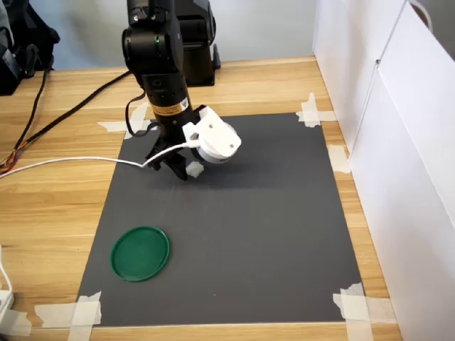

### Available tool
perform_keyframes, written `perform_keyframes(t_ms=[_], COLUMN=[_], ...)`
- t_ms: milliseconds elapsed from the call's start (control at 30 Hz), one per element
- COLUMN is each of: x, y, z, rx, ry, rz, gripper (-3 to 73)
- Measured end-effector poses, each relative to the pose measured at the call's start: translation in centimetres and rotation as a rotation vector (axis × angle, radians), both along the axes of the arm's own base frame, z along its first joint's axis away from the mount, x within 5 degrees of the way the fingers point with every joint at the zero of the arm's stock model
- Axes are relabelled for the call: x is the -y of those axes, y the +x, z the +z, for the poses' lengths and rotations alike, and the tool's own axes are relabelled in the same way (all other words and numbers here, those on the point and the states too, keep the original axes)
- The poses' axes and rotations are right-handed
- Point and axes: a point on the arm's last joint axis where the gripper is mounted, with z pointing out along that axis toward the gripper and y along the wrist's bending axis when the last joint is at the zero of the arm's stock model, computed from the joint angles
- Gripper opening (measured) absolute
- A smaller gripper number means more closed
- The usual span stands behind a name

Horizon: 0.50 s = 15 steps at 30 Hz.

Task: Grasp a white terminal and put it in the green lid.

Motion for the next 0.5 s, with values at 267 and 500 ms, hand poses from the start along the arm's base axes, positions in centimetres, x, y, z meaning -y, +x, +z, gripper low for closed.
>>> perform_keyframes(t_ms=[267, 500], x=[0.03, 0.05], y=[0.10, 0.20], z=[-0.55, -0.53], rx=[-0.018, -0.008], ry=[-0.001, -0.003], rz=[-0.022, -0.022], gripper=[49.0, 31.5])
